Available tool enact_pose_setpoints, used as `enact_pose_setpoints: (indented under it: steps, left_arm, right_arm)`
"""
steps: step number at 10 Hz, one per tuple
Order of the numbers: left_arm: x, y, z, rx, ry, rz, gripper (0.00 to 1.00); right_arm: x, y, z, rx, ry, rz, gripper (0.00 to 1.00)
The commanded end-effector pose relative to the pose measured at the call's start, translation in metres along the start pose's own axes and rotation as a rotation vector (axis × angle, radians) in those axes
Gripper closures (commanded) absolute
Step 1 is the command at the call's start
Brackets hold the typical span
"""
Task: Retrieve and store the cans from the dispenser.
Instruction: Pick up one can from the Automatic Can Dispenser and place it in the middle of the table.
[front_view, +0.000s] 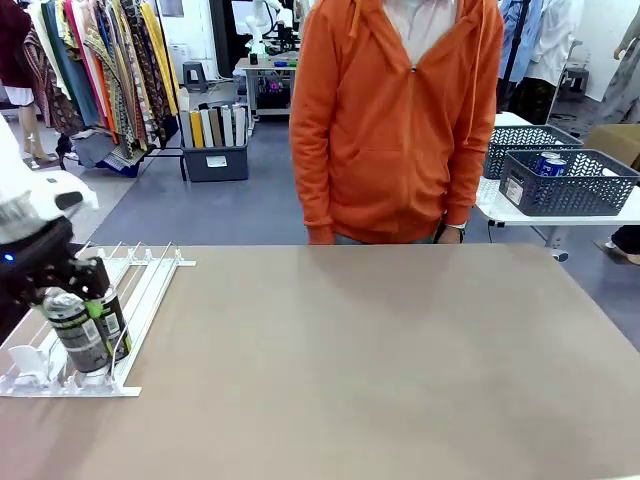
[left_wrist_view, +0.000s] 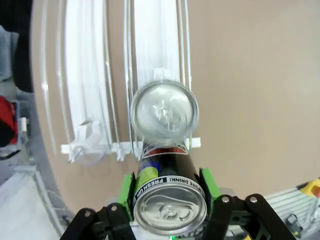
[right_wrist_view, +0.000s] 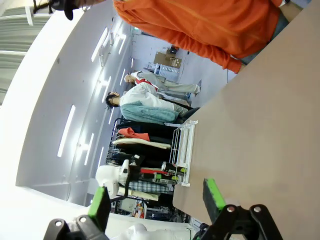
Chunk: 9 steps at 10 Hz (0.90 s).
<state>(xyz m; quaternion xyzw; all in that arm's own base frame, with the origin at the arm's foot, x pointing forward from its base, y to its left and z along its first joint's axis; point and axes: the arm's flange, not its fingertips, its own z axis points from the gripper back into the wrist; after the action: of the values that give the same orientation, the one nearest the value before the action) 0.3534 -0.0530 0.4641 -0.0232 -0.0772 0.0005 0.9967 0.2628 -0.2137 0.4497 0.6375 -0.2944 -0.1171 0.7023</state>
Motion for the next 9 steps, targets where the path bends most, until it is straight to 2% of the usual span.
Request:
enact_pose_setpoints:
  steps: [1, 4, 6, 8, 9]
  left_arm:
    - [-0.023, 0.003, 0.064, 0.003, -0.066, 0.011, 1.0]
    - [-0.06, 0.032, 0.148, -0.115, -0.251, -0.005, 1.0]
    - [-0.07, 0.061, 0.168, -0.237, -0.355, 0.082, 1.0]
    - [-0.07, 0.079, 0.163, -0.3, -0.329, 0.146, 1.0]
    - [-0.077, 0.066, 0.179, -0.207, -0.334, 0.107, 1.0]
  right_arm:
    - [0.003, 0.004, -0.001, 0.019, -0.015, 0.001, 0.0]
    - [0.003, 0.004, -0.001, 0.019, -0.015, 0.001, 0.0]
    - [0.003, 0.004, -0.001, 0.019, -0.015, 0.001, 0.0]
    - [0.003, 0.004, -0.001, 0.019, -0.015, 0.001, 0.0]
    - [0.003, 0.004, -0.001, 0.019, -0.015, 0.001, 0.0]
